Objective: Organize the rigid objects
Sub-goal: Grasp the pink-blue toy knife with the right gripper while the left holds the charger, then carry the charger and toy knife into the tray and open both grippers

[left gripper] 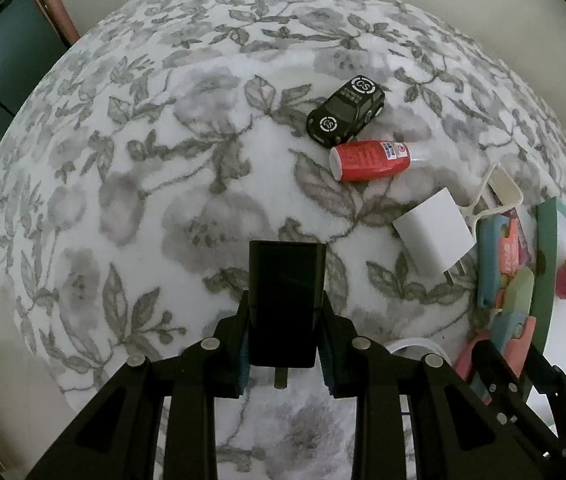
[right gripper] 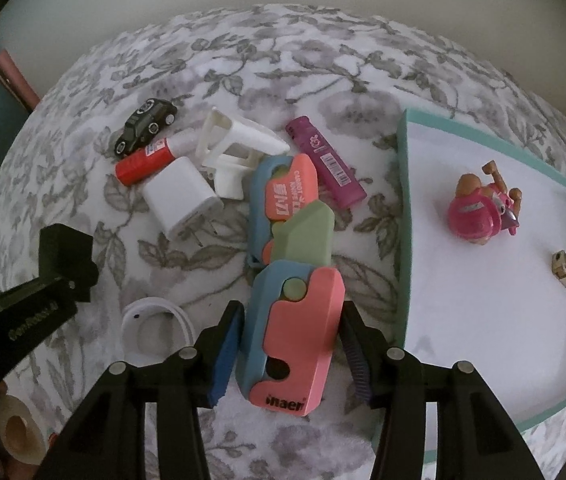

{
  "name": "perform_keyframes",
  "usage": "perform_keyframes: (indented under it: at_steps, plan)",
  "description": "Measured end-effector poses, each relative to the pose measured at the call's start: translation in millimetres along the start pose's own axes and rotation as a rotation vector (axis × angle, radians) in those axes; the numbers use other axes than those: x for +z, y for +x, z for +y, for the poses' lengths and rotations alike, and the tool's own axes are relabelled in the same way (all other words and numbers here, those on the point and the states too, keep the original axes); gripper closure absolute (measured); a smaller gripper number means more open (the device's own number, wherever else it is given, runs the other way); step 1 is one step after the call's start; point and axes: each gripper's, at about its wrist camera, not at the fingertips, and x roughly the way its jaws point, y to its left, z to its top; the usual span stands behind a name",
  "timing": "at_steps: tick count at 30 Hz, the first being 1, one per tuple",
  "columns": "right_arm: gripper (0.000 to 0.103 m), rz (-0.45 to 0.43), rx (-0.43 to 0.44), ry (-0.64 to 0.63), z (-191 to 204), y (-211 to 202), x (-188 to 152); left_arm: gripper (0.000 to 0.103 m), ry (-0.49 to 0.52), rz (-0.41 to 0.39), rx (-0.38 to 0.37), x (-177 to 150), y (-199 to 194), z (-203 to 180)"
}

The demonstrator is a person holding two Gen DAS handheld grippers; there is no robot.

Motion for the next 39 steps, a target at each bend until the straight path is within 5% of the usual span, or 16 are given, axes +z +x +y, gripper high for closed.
perform_keyframes:
  at_steps: [12,23,32,39]
  plan:
    - [0.057,-0.014,-0.026,-0.036,5,-3,1,0.074,-0.005,0.001,-0.001,-2,2,1]
    - [0.057,-0.19,0.037,0.023,-14,-72,19,0.074,0.027,-0.188,-0.087,5,-73,-12]
    - [0.057,-0.265,-0.063,0.211,-101,-113,17,0.074,0.186,-0.217,-0.204,-3,-108,-99]
    - [0.057,-0.263,-0.157,0.414,-190,-124,1,0.074,0.353,-0.188,-0.243,-36,-96,-174]
